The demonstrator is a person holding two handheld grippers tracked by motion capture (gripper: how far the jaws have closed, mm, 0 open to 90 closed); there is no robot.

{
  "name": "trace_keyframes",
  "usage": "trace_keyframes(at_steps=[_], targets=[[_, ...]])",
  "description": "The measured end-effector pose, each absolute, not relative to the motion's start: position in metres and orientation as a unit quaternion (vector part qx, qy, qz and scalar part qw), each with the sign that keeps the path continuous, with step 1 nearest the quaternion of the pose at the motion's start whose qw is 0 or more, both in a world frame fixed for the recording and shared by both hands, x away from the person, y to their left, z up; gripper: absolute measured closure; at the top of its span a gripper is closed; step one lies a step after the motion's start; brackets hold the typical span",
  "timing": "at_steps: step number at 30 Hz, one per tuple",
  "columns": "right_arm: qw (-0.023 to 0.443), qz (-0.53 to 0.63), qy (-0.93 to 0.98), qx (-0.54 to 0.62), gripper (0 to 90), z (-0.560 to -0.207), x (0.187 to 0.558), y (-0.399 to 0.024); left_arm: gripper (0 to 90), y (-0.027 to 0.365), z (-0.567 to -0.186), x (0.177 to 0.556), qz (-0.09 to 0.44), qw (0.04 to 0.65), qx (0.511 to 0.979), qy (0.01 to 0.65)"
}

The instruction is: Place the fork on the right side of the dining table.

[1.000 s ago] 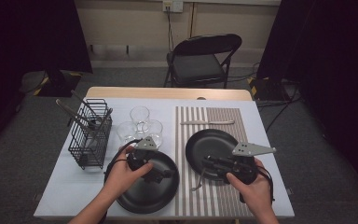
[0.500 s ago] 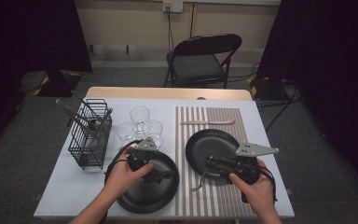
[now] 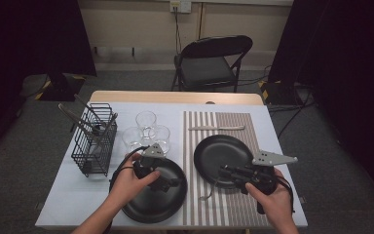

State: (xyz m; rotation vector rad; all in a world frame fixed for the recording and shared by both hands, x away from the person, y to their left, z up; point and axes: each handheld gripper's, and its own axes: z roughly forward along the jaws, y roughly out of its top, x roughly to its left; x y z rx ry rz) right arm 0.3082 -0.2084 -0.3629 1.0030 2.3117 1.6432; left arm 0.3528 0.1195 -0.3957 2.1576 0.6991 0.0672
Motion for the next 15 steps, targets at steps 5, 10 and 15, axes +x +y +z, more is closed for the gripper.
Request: trace_keyframes(at_steps=[5,10,15], targets=[[0.067,0.544,0.766,0.336,78.0,-0.364,0.306,-0.212,17.1,0.119,-0.398,0.353,0.025,0.421,0.862,0.279],[0.067,0.544,0.763,0.343,77.8,-0.365,0.305,-0.216,17.1,0.119,-0.398,0.353,0.024,0.421,0.863,0.278],[0.065,0.545,0.76,0.348,77.8,-0.367,0.304,-0.22,17.1,0.119,-0.399,0.353,0.024,0.422,0.863,0.277]])
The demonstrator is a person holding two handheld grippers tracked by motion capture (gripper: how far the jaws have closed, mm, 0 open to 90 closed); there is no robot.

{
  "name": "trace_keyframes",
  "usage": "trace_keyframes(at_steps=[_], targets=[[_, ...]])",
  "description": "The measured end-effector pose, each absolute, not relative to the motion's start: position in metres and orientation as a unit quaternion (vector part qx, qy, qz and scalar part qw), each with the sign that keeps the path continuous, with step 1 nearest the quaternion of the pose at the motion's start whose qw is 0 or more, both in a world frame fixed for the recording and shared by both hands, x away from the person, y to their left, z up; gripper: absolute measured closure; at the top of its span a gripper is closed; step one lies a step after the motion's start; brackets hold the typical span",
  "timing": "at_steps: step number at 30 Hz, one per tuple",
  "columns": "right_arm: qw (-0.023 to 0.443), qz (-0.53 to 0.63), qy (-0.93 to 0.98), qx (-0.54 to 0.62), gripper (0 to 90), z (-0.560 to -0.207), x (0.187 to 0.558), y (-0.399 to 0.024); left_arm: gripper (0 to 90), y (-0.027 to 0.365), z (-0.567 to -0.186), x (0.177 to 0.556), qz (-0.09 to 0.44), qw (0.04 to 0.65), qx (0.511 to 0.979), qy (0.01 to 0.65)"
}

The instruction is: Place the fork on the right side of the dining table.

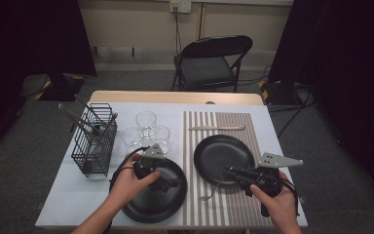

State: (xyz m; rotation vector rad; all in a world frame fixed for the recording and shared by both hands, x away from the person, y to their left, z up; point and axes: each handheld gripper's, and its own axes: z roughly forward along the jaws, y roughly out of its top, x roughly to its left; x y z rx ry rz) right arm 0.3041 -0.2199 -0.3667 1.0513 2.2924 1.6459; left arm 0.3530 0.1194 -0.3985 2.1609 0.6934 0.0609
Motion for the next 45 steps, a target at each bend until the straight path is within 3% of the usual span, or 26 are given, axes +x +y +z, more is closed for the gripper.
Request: trace_keyframes(at_steps=[45], targets=[[0.067,0.524,0.752,0.394,78.9,-0.388,0.304,-0.246,17.3,0.121,-0.402,0.358,0.019,0.421,0.865,0.272]])
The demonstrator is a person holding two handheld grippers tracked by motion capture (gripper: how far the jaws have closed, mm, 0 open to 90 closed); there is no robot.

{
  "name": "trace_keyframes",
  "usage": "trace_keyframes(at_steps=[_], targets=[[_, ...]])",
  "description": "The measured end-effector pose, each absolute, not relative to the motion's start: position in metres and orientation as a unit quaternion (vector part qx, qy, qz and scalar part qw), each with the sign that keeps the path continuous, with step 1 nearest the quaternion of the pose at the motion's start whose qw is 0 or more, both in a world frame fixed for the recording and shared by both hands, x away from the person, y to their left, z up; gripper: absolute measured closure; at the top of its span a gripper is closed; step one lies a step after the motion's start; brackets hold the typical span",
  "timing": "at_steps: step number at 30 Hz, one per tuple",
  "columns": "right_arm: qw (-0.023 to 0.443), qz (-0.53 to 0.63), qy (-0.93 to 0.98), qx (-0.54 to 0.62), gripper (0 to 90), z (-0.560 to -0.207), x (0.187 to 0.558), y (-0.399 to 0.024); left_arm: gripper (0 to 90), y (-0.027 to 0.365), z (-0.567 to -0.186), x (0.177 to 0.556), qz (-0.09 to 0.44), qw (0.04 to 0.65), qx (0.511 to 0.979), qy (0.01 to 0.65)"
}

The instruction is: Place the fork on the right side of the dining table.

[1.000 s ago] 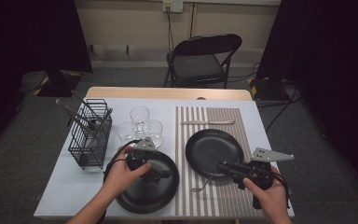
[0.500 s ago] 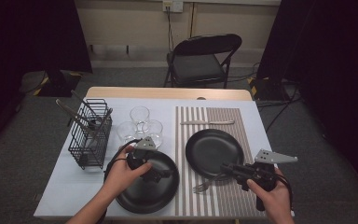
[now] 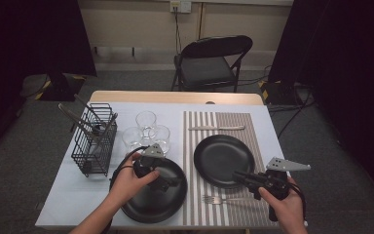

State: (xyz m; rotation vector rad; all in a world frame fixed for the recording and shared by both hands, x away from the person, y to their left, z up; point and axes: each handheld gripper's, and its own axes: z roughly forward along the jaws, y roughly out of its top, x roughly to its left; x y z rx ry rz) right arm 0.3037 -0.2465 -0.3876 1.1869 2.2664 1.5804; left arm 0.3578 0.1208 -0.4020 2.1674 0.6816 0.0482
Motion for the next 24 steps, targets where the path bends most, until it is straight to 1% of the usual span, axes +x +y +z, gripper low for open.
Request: trace_keyframes(at_steps=[1,5,8,11,15,16,19,22,24], targets=[[0.074,0.52,0.752,0.398,77.3,-0.393,0.306,-0.249,17.3,0.121,-0.402,0.358,0.019,0.421,0.865,0.273],[0.08,0.511,0.751,0.411,76.1,-0.401,0.309,-0.257,17.3,0.12,-0.402,0.357,0.019,0.423,0.864,0.27],[0.084,0.513,0.748,0.413,73.4,-0.4,0.309,-0.259,17.3,0.12,-0.402,0.357,0.018,0.424,0.864,0.271],[0.089,0.517,0.748,0.407,72.9,-0.398,0.308,-0.26,17.3,0.121,-0.401,0.358,0.019,0.426,0.863,0.271],[0.092,0.514,0.75,0.407,66.1,-0.399,0.308,-0.26,17.3,0.123,-0.4,0.357,0.021,0.427,0.863,0.27],[0.094,0.514,0.75,0.405,65.7,-0.4,0.308,-0.26,17.3,0.124,-0.4,0.357,0.022,0.427,0.863,0.269],[0.096,0.507,0.757,0.401,59.2,-0.4,0.309,-0.259,17.3,0.124,-0.401,0.356,0.022,0.426,0.863,0.27],[0.097,0.498,0.766,0.395,50.4,-0.403,0.31,-0.258,17.3,0.125,-0.401,0.356,0.022,0.426,0.864,0.268],[0.095,0.495,0.768,0.394,49.3,-0.404,0.311,-0.258,17.3,0.125,-0.401,0.356,0.022,0.425,0.864,0.268]])
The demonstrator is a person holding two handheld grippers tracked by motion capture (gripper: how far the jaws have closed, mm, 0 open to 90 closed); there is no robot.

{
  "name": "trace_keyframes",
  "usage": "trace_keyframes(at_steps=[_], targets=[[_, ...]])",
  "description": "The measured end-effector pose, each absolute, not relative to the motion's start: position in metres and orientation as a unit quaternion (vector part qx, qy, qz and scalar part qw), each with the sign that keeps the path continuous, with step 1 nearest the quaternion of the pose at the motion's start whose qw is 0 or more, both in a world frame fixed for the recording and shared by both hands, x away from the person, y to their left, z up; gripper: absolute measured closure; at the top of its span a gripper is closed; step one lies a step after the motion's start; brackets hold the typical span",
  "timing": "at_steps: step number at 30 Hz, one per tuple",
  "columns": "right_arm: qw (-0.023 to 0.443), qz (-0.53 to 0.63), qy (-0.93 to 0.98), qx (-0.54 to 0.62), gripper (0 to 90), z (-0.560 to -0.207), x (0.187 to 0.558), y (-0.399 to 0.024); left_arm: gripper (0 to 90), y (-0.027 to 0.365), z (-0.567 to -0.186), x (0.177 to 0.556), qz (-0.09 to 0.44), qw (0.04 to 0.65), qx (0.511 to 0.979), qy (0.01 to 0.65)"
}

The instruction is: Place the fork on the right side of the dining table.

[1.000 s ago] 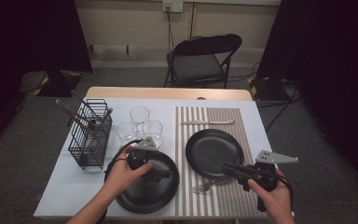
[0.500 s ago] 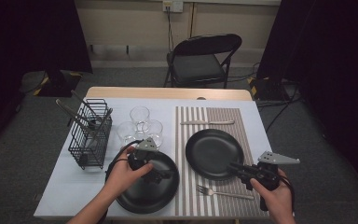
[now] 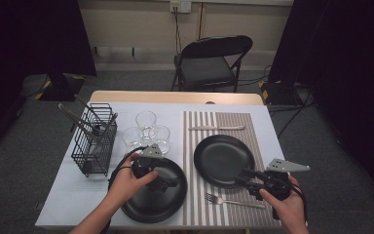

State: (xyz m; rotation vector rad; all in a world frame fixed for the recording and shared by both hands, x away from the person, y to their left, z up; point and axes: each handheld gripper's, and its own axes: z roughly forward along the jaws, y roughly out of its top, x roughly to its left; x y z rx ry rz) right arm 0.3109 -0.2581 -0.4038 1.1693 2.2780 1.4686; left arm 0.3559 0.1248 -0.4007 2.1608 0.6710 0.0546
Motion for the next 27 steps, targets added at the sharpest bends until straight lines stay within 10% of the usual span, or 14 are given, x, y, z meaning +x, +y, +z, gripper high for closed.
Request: trace_keyframes(at_steps=[27], targets=[[0.121,0.43,0.81,0.38,29.4,-0.428,0.309,-0.267,17.3,0.125,-0.405,0.358,0.015,0.425,0.865,0.268]])
